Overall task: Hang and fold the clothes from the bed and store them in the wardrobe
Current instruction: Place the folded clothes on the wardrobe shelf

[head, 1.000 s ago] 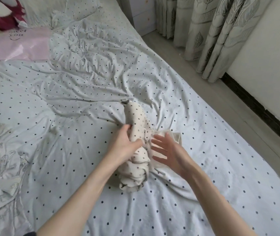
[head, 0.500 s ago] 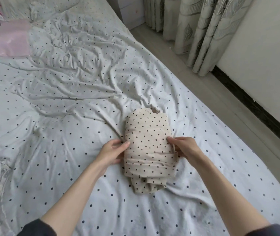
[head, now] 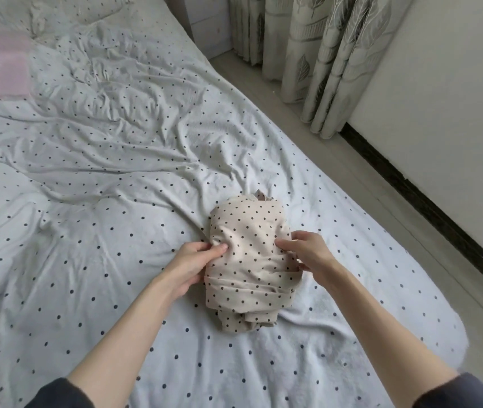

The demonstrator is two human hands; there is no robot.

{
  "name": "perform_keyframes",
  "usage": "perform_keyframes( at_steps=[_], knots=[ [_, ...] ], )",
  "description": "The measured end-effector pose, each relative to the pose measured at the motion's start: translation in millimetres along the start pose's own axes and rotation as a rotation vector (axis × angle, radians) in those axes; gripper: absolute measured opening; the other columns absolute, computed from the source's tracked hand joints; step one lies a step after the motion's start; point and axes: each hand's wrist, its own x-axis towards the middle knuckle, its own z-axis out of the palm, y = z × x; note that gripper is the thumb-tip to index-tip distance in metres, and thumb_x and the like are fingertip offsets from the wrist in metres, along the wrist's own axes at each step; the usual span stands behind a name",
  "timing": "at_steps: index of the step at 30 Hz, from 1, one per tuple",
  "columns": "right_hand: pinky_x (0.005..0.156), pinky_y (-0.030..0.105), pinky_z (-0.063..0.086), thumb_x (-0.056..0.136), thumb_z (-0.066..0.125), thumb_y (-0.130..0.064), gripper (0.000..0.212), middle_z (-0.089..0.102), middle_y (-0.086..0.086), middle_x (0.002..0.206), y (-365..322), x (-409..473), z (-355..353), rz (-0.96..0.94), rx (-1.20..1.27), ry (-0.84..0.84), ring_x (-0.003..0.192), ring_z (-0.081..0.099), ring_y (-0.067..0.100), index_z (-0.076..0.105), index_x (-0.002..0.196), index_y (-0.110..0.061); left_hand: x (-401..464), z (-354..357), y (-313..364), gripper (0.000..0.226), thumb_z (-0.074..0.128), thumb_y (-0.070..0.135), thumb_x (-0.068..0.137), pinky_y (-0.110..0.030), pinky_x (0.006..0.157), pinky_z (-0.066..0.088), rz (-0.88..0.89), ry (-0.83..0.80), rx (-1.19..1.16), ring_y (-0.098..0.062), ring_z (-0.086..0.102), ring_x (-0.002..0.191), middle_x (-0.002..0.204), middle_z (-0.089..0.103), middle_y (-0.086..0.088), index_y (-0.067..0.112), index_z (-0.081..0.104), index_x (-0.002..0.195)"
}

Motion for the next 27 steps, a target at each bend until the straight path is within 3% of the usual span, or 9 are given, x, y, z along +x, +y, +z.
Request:
perform_keyframes(
  at_steps=[2, 5, 9, 13, 15, 19, 25, 27],
  knots=[
    [0.053, 0.023, 0.029, 0.083, 0.069, -0.02, 0.025, 0.042, 0.003, 0.068, 4, -36, -6, -0.04, -0.009, 0.052, 0.058, 0.038, 0.015, 0.046, 0.075, -0.014, -20, 3, 2, 0.018, 0.068, 0.023, 0.084, -0.031, 0.082, 0.054, 0.033, -0.073, 0.03, -0.015, 0.069, 0.09, 0.091, 0.074, -0.002, 0.01, 0.068, 0.097],
    [0.06, 0.027, 0.031, 0.082, 0.069, -0.021, 0.027, 0.042, 0.0, 0.064, 15, -88, -13, -0.098, 0.013, 0.144, 0.062, 0.038, 0.016, 0.046, 0.07, -0.014, -52, 8, 2, 0.016, 0.066, 0.023, 0.086, -0.019, 0.062, 0.052, 0.112, -0.191, 0.08, -0.008, 0.07, 0.078, 0.088, 0.075, 0.001, 0.013, 0.068, 0.098],
    [0.061, 0.029, 0.036, 0.082, 0.066, -0.016, 0.032, 0.045, -0.002, 0.058, 34, -177, -24, -0.151, 0.038, 0.296, 0.056, 0.041, 0.014, 0.041, 0.061, -0.016, -104, 25, -2, 0.013, 0.065, 0.018, 0.087, -0.018, 0.053, 0.051, 0.221, -0.35, 0.172, -0.006, 0.067, 0.066, 0.08, 0.072, 0.003, 0.013, 0.067, 0.098],
    [0.065, 0.029, 0.049, 0.082, 0.062, -0.006, 0.004, 0.066, 0.005, 0.078, 72, -288, -37, -0.182, 0.151, 0.45, 0.065, 0.059, 0.013, 0.064, 0.081, -0.008, -169, 58, -10, 0.012, 0.066, 0.014, 0.085, -0.025, 0.068, 0.055, 0.298, -0.54, 0.309, -0.01, 0.067, 0.078, 0.091, 0.07, -0.002, 0.012, 0.065, 0.096],
    [0.061, 0.024, 0.05, 0.083, 0.06, -0.003, 0.012, 0.068, 0.006, 0.083, 96, -341, -45, -0.199, 0.219, 0.528, 0.065, 0.062, 0.011, 0.067, 0.092, -0.005, -201, 83, -16, 0.016, 0.069, 0.015, 0.082, -0.026, 0.069, 0.054, 0.32, -0.647, 0.366, -0.011, 0.067, 0.079, 0.09, 0.071, -0.002, 0.011, 0.063, 0.097],
    [0.06, 0.021, 0.053, 0.085, 0.06, -0.002, 0.016, 0.069, 0.003, 0.084, 150, -443, -60, -0.197, 0.333, 0.721, 0.064, 0.064, 0.006, 0.067, 0.09, -0.016, -274, 144, -35, 0.023, 0.071, 0.015, 0.081, -0.033, 0.081, 0.054, 0.365, -0.847, 0.503, -0.016, 0.068, 0.088, 0.092, 0.073, -0.002, 0.012, 0.063, 0.102],
    [0.057, 0.017, 0.051, 0.085, 0.061, -0.003, 0.015, 0.068, 0.001, 0.086, 242, -613, -71, -0.127, 0.414, 1.055, 0.063, 0.061, 0.005, 0.067, 0.093, -0.015, -403, 249, -98, 0.022, 0.072, 0.018, 0.082, -0.035, 0.082, 0.05, 0.432, -1.205, 0.688, -0.013, 0.064, 0.088, 0.099, 0.07, -0.002, 0.012, 0.066, 0.102],
    [0.063, 0.02, 0.049, 0.086, 0.059, -0.003, 0.017, 0.068, 0.004, 0.093, 280, -679, -71, -0.084, 0.459, 1.207, 0.072, 0.059, 0.01, 0.067, 0.1, -0.01, -463, 286, -129, 0.033, 0.075, 0.026, 0.073, -0.031, 0.078, 0.049, 0.453, -1.347, 0.764, -0.012, 0.064, 0.084, 0.096, 0.071, -0.001, 0.013, 0.067, 0.102]
  ],
)
